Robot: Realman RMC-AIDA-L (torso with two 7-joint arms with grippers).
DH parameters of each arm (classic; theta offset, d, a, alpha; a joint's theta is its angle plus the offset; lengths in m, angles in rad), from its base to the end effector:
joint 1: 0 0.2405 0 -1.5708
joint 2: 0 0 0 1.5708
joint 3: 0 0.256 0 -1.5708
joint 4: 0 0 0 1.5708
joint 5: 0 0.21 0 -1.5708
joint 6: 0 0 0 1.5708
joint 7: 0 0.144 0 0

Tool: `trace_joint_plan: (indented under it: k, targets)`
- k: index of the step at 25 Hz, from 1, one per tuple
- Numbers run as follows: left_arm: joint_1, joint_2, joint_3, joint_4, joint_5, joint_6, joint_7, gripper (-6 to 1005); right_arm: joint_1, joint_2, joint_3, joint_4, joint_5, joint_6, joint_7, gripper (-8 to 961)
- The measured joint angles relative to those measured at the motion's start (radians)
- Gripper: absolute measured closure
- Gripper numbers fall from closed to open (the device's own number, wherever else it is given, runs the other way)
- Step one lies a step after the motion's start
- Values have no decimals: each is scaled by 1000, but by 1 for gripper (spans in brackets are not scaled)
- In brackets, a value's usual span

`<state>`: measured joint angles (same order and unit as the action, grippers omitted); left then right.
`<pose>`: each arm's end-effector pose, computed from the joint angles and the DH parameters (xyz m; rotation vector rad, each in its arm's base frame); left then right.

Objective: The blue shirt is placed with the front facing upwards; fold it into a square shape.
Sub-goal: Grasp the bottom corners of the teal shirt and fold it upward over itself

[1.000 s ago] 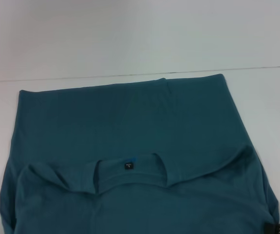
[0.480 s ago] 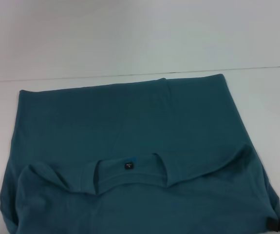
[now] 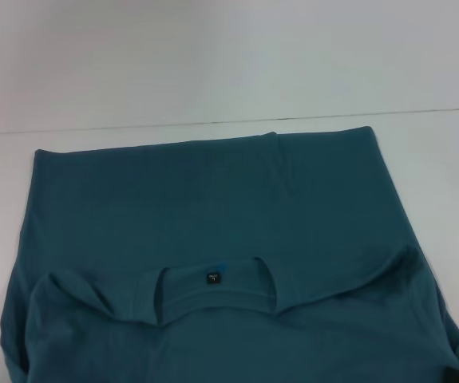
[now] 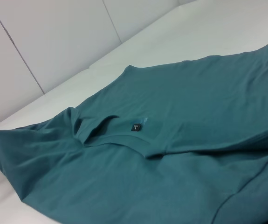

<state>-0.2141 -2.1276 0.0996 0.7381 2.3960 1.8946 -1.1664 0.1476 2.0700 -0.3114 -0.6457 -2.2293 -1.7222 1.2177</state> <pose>-0.3627 0.1769 0.0282 -2.4944 -0.9305 -0.7291 0.3841 0.1790 0.0271 -2.4352 1.0206 0.6333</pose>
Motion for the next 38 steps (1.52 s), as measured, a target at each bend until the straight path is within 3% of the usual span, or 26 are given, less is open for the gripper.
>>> trace_joint_plan:
  k: [8, 17, 20, 28, 38]
  targets:
    - [-31, 0, -4, -22, -45, 2, -8, 955, 25, -1, 17, 0, 4, -9, 7, 910]
    - [-42, 2, -12, -44, -173, -1, -9, 954, 92, -1, 169, -2, 6, -81, 15, 911]
    - [-47, 6, -57, -62, -206, -6, -9, 954, 110, -5, 199, -3, 7, -81, 29, 911]
    - [-54, 12, -117, -100, -244, -52, -16, 954, 137, -20, 225, -3, 8, -61, 69, 911]
    - [-134, 3, -116, -155, -269, -177, -20, 954, 213, -22, 234, -2, 16, 64, 132, 911]
